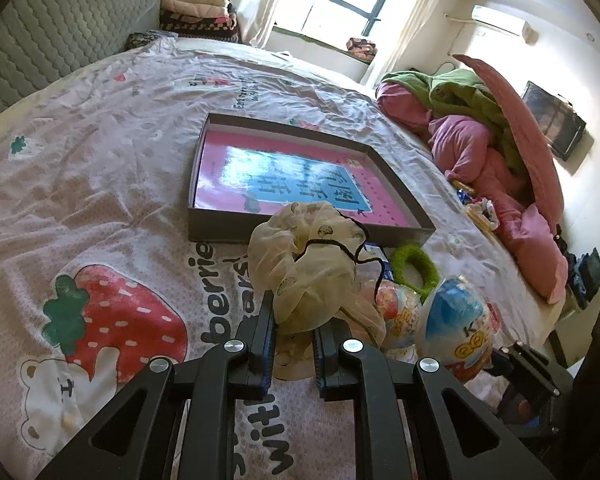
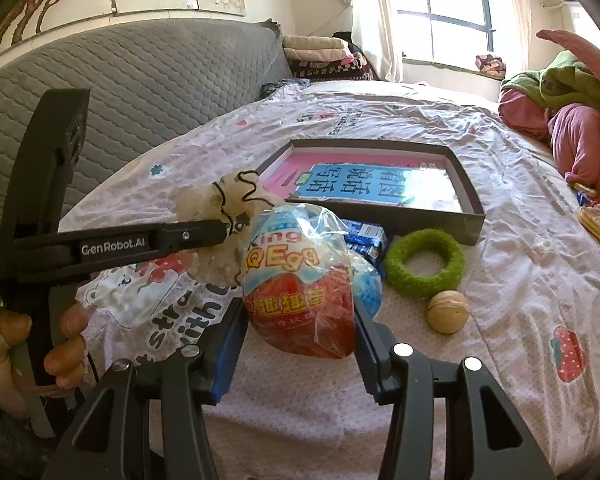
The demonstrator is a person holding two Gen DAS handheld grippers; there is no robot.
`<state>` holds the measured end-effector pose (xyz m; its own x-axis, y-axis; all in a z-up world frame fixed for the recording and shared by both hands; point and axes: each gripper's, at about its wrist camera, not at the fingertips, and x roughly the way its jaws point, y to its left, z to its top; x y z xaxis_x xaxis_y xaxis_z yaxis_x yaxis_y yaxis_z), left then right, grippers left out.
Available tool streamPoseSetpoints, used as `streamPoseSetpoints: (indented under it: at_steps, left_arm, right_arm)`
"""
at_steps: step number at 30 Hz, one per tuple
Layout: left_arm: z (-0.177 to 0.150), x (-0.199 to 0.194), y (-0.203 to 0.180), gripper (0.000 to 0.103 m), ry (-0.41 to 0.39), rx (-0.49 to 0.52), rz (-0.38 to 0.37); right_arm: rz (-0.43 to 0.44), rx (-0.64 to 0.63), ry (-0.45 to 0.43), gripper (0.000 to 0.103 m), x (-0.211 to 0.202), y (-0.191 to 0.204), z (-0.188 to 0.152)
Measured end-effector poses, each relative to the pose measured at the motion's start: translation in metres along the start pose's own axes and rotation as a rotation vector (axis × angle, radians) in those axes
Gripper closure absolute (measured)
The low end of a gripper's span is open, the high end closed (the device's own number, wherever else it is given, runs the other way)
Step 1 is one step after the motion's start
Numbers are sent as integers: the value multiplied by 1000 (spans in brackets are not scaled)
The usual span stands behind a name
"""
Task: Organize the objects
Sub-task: 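Lift and carry the pouch and egg in both grippers over the grey tray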
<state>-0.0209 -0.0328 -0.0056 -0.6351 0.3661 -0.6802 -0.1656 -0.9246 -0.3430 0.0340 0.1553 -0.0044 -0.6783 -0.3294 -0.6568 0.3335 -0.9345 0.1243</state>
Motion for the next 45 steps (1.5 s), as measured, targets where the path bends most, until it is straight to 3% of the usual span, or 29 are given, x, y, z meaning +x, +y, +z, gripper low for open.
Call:
streamPoseSetpoints:
  at_steps: [18, 33, 45]
  left_arm:
    - [-5, -12, -26, 87, -63, 83, 99]
    - [10, -9, -39, 87, -96, 87, 97]
    - [41, 7, -48, 86, -100, 110, 105]
  right_arm:
    - [-38, -4, -54, 52, 1, -25, 12]
    - [-28, -11, -100, 52, 6, -38, 30]
    - [-58, -25, -134, 52, 13, -51, 55]
